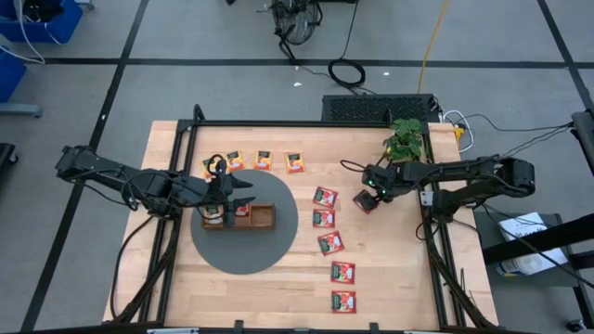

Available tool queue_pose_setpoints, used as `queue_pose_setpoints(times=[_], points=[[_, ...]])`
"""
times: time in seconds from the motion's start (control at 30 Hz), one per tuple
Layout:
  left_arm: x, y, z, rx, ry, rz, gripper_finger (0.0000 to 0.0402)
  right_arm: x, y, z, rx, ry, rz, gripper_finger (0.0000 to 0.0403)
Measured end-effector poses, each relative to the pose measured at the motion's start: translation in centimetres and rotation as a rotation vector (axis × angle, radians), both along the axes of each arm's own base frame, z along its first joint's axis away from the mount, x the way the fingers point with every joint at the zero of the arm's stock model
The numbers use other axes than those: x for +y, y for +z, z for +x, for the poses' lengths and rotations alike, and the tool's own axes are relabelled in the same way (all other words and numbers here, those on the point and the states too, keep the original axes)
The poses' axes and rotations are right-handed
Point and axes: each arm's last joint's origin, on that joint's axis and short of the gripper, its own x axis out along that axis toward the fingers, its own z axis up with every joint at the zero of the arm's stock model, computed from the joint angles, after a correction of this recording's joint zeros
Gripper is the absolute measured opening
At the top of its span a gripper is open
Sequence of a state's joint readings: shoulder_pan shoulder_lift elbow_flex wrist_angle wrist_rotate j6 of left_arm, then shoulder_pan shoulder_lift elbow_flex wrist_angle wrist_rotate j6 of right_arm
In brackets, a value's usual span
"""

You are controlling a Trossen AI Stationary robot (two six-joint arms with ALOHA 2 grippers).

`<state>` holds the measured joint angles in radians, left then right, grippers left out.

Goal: Pick & Place Tea
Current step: Put the red tea bag into the middle section of the wooden organizer

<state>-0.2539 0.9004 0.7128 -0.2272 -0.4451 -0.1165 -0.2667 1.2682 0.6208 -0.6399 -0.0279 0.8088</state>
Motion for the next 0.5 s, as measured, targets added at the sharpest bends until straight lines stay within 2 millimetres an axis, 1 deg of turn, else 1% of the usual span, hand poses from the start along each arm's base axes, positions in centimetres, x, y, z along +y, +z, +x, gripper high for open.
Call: queue_pose_setpoints(times=[0.13, 0.33, 0.5], points=[[0.0, 0.0, 0.0, 0.0, 0.0, 0.0, 0.0177, -0.1, -0.2, 0.1, 0.021, 0.037, -0.057, 0.0314], [0.0, 0.0, 0.0, 0.0, 0.0, 0.0, 0.0177, 0.2, -1.0, 0.8, 0.033, 0.074, -0.036, 0.0313], [0.0, 0.0, 0.0, 0.0, 0.0, 0.0, 0.0177, 0.4, -1.1, 1.1, 0.017, 0.1, -0.025, 0.0313]])
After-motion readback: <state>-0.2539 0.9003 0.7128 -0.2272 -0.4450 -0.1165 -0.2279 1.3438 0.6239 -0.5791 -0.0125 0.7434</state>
